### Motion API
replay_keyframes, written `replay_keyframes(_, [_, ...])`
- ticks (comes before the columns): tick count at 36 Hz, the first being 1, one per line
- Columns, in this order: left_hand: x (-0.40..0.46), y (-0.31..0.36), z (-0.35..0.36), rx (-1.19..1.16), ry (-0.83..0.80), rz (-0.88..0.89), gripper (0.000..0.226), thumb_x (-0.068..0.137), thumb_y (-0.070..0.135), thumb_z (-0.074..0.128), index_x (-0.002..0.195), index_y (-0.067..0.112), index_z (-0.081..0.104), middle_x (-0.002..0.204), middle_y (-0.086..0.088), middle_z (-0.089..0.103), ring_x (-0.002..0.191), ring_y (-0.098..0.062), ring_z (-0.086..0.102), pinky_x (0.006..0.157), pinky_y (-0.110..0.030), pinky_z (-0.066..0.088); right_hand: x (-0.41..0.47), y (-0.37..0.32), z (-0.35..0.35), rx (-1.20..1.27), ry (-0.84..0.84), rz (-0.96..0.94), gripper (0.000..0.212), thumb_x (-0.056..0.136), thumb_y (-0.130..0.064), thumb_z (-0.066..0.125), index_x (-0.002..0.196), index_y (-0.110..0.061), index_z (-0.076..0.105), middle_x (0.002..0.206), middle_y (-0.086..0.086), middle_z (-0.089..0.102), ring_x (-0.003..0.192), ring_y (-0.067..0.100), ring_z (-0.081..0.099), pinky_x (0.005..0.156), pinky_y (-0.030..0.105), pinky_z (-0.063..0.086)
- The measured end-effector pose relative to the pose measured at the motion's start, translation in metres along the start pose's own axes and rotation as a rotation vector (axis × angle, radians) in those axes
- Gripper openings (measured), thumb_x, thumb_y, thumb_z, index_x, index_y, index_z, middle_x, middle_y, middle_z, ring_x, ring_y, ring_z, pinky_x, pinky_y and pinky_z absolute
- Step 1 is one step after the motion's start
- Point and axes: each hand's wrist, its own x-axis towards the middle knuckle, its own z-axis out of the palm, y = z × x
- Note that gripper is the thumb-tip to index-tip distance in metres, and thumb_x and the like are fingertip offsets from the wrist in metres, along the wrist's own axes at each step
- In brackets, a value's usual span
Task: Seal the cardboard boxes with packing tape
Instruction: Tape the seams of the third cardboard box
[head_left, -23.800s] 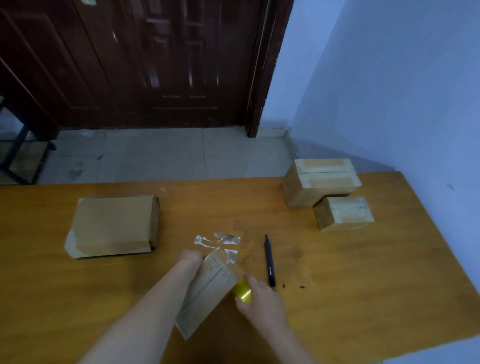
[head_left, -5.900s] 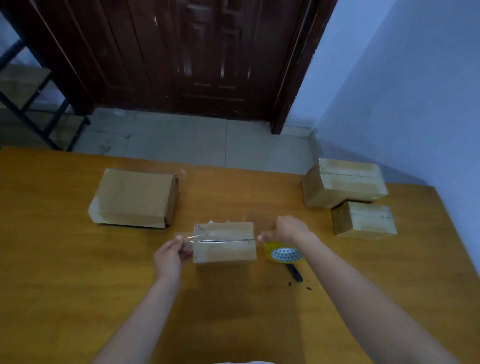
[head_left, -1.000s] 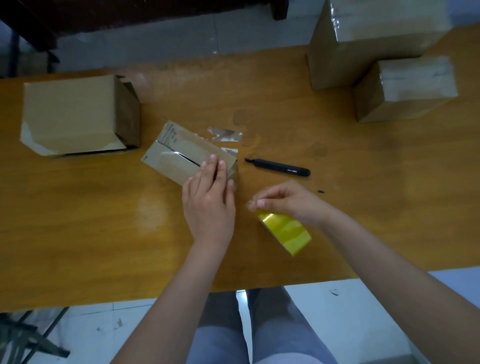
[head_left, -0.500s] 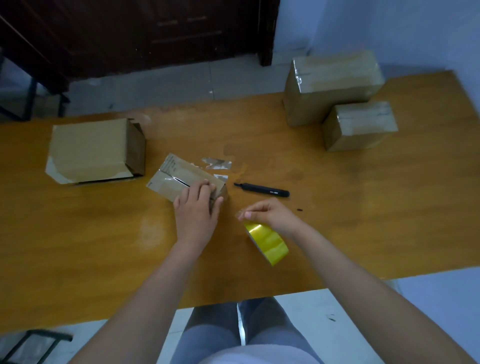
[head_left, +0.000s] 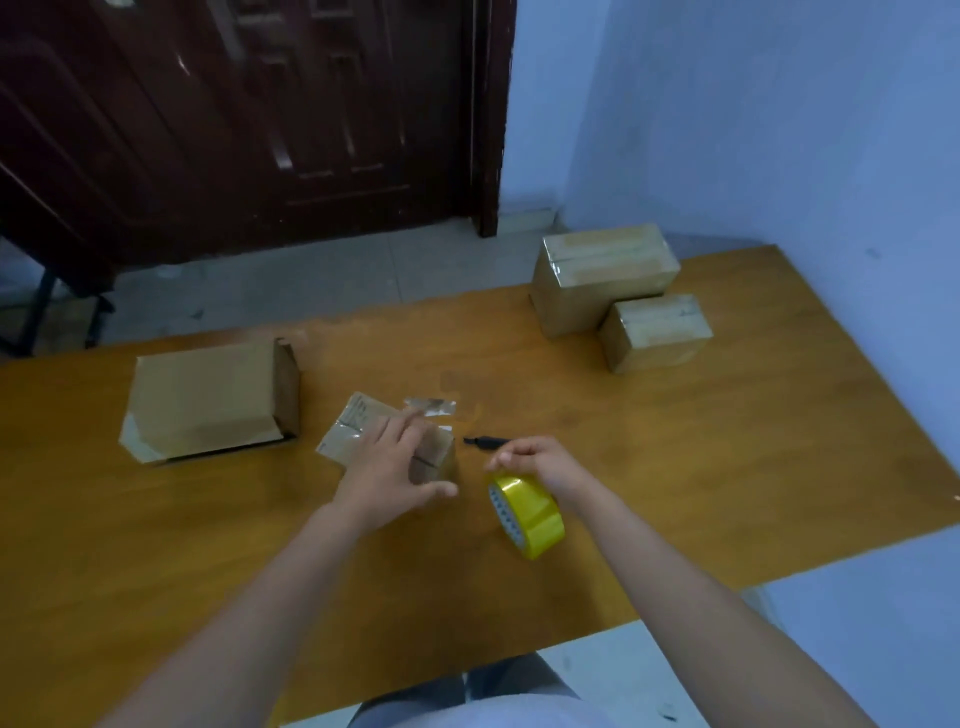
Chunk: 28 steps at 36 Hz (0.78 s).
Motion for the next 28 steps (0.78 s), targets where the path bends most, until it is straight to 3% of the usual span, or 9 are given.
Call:
replay_keyframes(3, [0.011, -0.02, -0.023, 0.182, -0.298, 0.085, 0.123, 0.06, 0.073, 0.07, 0.15, 0.04, -0.008, 0.154, 0.014, -0.029, 0.142, -0.016, -0.029, 0.116, -0.047, 0.004, -0.002, -0.017, 0.001, 0.047, 0.046, -0.04, 0.016, 0.087, -0.002, 0.06, 0.076, -0.008, 0.069, 0.073, -0.002, 0.069, 0.072, 0.008, 0.063, 0.078, 0.028, 0.046])
replay_keyframes(5, [0.02, -0.027, -0.033, 0.326, -0.409, 0.094, 0.125, 0.064, 0.062, 0.076, 0.147, 0.042, -0.017, 0.15, 0.013, -0.035, 0.138, -0.018, -0.035, 0.115, -0.047, -0.002, -0.004, -0.03, 0.002, 0.055, 0.046, -0.067, 0.017, 0.088, -0.002, 0.059, 0.075, -0.008, 0.069, 0.075, 0.0, 0.07, 0.074, 0.008, 0.063, 0.077, 0.023, 0.048])
replay_keyframes(8, [0.028, -0.032, -0.037, 0.457, -0.382, 0.117, 0.114, 0.069, 0.062, 0.072, 0.15, 0.04, -0.006, 0.161, 0.004, -0.005, 0.147, -0.025, -0.007, 0.117, -0.047, 0.005, -0.004, -0.046, 0.007, 0.053, 0.027, -0.092, 0.017, 0.088, 0.0, 0.057, 0.076, -0.006, 0.068, 0.078, 0.002, 0.07, 0.075, 0.007, 0.064, 0.076, 0.019, 0.049])
replay_keyframes(11, [0.026, -0.023, -0.029, 0.581, -0.242, 0.111, 0.113, 0.065, 0.08, 0.058, 0.151, 0.032, 0.003, 0.153, -0.003, 0.023, 0.137, -0.03, 0.024, 0.111, -0.045, 0.02, -0.003, -0.057, 0.014, 0.041, 0.007, -0.088, 0.017, 0.089, 0.0, 0.056, 0.078, -0.006, 0.067, 0.08, 0.002, 0.07, 0.075, 0.009, 0.063, 0.074, 0.022, 0.05])
replay_keyframes(16, [0.009, -0.01, -0.012, 0.505, -0.146, -0.006, 0.119, 0.059, 0.095, 0.029, 0.151, 0.021, 0.01, 0.147, -0.009, 0.03, 0.137, -0.03, 0.024, 0.109, -0.05, 0.017, -0.008, -0.079, 0.024, -0.071, -0.019, -0.084, 0.017, 0.09, -0.001, 0.057, 0.079, -0.007, 0.068, 0.082, 0.001, 0.07, 0.079, 0.008, 0.064, 0.08, 0.024, 0.049])
replay_keyframes(19, [0.008, -0.006, -0.014, 0.155, 0.082, 0.078, 0.124, 0.056, 0.097, -0.001, 0.143, 0.017, 0.034, 0.142, -0.005, 0.042, 0.133, -0.024, 0.033, 0.11, -0.046, 0.019, -0.013, -0.09, 0.029, -0.104, -0.016, -0.084, 0.018, 0.09, 0.0, 0.056, 0.078, -0.007, 0.068, 0.08, -0.001, 0.07, 0.077, 0.008, 0.064, 0.079, 0.023, 0.05])
replay_keyframes(23, [0.01, 0.027, -0.033, -0.782, 0.11, 0.079, 0.089, 0.063, 0.082, 0.045, 0.123, 0.016, 0.055, 0.12, 0.001, 0.058, 0.111, -0.013, 0.054, 0.093, -0.026, 0.042, -0.018, -0.098, 0.032, -0.06, 0.02, -0.073, 0.015, 0.089, -0.001, 0.056, 0.08, -0.006, 0.067, 0.075, 0.004, 0.068, 0.074, 0.017, 0.063, 0.072, 0.027, 0.05])
replay_keyframes(25, [0.012, 0.044, -0.04, -0.925, 0.071, 0.116, 0.062, 0.066, 0.072, 0.061, 0.105, 0.023, 0.059, 0.104, 0.004, 0.064, 0.097, -0.011, 0.061, 0.081, -0.025, 0.05, -0.019, -0.101, 0.031, -0.048, 0.043, -0.098, 0.01, 0.087, -0.003, 0.058, 0.084, -0.002, 0.067, 0.084, 0.014, 0.066, 0.086, 0.026, 0.061, 0.08, 0.035, 0.049])
replay_keyframes(28, [0.014, 0.057, -0.041, -0.976, 0.168, 0.084, 0.03, 0.078, 0.043, 0.074, 0.089, 0.02, 0.059, 0.088, 0.005, 0.064, 0.082, -0.011, 0.062, 0.064, -0.018, 0.049, -0.021, -0.108, 0.031, -0.036, 0.034, -0.142, 0.009, 0.084, -0.003, 0.06, 0.086, 0.001, 0.067, 0.088, 0.009, 0.064, 0.089, 0.022, 0.061, 0.083, 0.032, 0.049])
